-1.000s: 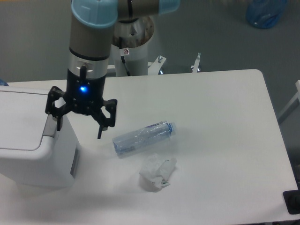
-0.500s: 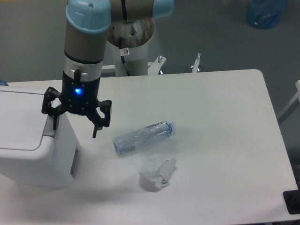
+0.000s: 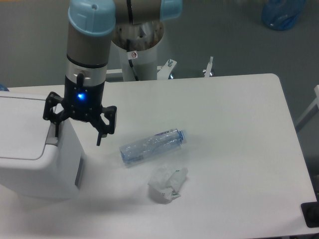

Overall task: Open the trash can
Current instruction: 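Push the gripper against the bin lid to swing it open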

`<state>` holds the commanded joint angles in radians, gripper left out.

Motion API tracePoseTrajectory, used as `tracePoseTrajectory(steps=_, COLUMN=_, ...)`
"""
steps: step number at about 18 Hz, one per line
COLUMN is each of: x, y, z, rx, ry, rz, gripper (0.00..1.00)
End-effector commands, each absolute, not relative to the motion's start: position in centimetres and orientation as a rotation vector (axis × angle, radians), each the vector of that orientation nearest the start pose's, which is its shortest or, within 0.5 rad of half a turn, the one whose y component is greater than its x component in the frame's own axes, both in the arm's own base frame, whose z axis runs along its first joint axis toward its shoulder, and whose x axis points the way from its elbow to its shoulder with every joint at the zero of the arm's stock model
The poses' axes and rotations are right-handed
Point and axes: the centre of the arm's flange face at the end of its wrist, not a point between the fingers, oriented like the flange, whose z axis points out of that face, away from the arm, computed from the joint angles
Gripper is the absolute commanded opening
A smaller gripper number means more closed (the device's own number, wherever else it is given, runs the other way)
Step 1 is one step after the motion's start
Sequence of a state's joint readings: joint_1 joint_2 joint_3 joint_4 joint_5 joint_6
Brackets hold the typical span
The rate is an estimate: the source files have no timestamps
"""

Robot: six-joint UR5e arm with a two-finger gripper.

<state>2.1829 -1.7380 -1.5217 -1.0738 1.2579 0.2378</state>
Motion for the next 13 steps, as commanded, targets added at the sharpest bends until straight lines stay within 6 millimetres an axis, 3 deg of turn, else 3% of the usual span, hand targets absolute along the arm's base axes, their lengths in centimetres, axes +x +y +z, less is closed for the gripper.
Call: tracePoseTrajectory(steps=13, x=-20.35, y=57.53, z=48.14, rx=-2.629, ry=-0.413, rz=-0.168, gripper=1.0)
